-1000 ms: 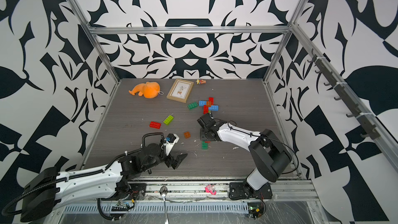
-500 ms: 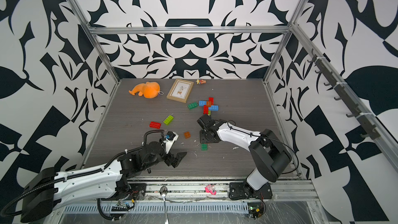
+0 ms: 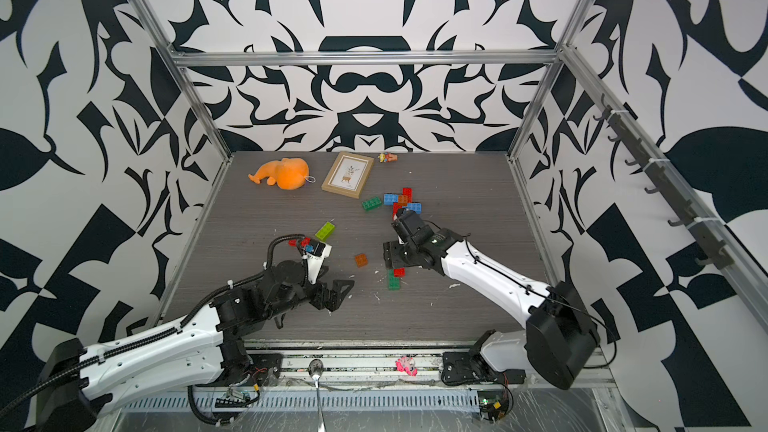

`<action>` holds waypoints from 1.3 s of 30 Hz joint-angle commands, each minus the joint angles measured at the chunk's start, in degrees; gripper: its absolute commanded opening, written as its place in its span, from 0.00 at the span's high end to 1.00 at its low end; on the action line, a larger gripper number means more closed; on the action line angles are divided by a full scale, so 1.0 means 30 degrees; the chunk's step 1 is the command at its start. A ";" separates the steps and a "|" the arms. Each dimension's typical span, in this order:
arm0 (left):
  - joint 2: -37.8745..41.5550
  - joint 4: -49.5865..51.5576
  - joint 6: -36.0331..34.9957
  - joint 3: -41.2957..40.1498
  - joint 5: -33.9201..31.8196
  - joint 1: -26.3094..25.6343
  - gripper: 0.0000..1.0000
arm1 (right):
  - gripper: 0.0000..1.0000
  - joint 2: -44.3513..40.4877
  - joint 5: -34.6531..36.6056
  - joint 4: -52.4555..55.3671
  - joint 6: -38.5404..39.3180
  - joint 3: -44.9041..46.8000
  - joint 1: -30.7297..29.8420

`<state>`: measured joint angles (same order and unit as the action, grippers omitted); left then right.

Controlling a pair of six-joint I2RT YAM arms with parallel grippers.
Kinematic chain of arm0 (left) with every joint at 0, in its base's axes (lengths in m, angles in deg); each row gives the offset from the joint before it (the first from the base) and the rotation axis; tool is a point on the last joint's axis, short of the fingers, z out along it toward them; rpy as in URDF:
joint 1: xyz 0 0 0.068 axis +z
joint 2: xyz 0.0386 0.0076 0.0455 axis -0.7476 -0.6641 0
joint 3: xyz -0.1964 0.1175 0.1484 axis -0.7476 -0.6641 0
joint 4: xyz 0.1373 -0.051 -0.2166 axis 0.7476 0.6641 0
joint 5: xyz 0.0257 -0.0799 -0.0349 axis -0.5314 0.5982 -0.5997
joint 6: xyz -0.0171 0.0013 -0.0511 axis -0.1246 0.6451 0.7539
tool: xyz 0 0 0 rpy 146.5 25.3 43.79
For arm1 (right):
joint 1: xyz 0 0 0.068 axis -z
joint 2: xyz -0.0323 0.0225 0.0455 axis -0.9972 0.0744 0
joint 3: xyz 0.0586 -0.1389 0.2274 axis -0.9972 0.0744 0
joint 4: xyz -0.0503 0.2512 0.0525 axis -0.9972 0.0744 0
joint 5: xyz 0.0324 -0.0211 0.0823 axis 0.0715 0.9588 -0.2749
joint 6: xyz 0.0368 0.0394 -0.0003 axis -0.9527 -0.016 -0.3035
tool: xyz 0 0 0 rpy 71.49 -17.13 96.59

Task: Assemble a small pinwheel with lego
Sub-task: Pick up the lego brick from the center of the board.

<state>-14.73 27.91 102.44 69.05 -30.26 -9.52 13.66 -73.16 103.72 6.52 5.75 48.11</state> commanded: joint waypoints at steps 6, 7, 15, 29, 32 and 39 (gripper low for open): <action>-0.0697 0.2714 0.0548 0.1448 0.1832 0.3726 0.00 | 0.12 -0.2575 -0.2726 -0.4675 0.1876 0.3367 0.0719; -0.1415 0.2634 0.0373 0.1593 0.2447 0.4711 0.00 | 0.11 -0.2713 -0.2789 -0.5238 0.1788 0.3815 0.0716; -0.6969 0.0224 -0.2924 0.3988 0.4123 0.8069 0.00 | 0.05 -0.3941 -0.3346 -0.9000 -0.0333 0.6958 0.0705; -1.5245 0.0589 -0.7074 0.8370 0.3101 1.0102 0.07 | 0.05 -0.5332 -0.1731 -0.9815 0.0393 0.8356 0.0732; -1.5720 0.0105 -0.7023 0.8399 0.3811 1.0804 0.07 | 0.05 -0.4973 -0.1782 -0.9868 0.0397 0.8252 0.0732; -1.7525 0.0568 -0.7209 0.9526 0.5344 1.1276 0.09 | 0.05 -0.4030 -0.1905 -0.9907 0.0620 0.7977 0.0735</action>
<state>-65.84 28.80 81.85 95.67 -16.97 24.44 1.29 -79.46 75.94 7.14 30.80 50.40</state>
